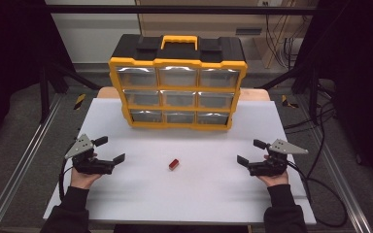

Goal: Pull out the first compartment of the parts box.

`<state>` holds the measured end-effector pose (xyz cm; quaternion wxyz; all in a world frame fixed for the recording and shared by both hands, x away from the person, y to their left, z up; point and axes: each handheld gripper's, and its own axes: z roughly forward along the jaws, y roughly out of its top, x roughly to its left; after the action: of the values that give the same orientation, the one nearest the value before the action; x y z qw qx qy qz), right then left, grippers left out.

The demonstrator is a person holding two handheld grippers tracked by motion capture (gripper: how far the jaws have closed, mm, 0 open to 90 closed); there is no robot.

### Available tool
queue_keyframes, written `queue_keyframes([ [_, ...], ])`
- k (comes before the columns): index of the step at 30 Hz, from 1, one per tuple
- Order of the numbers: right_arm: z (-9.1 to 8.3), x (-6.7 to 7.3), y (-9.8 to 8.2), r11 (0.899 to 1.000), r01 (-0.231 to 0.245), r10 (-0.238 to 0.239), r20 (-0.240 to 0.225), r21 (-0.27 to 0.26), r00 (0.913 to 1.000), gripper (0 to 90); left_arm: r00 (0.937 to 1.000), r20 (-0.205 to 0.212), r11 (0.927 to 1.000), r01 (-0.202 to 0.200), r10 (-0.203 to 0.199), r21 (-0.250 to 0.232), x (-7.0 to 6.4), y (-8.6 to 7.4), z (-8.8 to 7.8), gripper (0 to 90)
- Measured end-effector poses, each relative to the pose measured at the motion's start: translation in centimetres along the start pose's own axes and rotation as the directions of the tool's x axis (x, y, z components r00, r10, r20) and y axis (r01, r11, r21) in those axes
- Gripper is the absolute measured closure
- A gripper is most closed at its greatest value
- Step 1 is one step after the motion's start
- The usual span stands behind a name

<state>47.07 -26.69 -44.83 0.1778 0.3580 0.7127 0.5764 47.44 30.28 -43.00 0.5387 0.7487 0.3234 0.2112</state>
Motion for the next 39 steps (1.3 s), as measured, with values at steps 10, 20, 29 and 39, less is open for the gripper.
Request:
queue_keyframes([
  [10, 0.0, 0.0, 0.0, 1.0, 0.006, -0.006, -0.002, 0.001, 1.0, 0.6, 1.0, -0.001, 0.9999, -0.007, 0.007, 0.01, -0.2, 0.1, 0.2, 0.8],
  [20, 0.0, 0.1, 0.0, 1.0, 0.013, -0.013, 0.002, 0.001, 0.9999, 0.6, 0.9999, -0.01, 0.9999, -0.012, 0.012, 0.005, -0.4, 0.9, 0.0, 0.8],
  [29, 0.1, 0.1, -0.1, 1.0, 0.017, -0.017, 0.004, 0.008, 0.9998, 0.5, 0.9998, -0.01, 0.9996, -0.019, 0.019, 0.02, -0.4, 1.3, 0.1, 0.8],
  [39, 0.2, 0.2, -0.1, 1.0, 0.017, -0.017, 0.002, 0.012, 0.9999, 0.5, 0.9993, -0.013, 0.9991, -0.036, 0.036, 0.02, -0.6, 2.1, 0.2, 0.8],
])
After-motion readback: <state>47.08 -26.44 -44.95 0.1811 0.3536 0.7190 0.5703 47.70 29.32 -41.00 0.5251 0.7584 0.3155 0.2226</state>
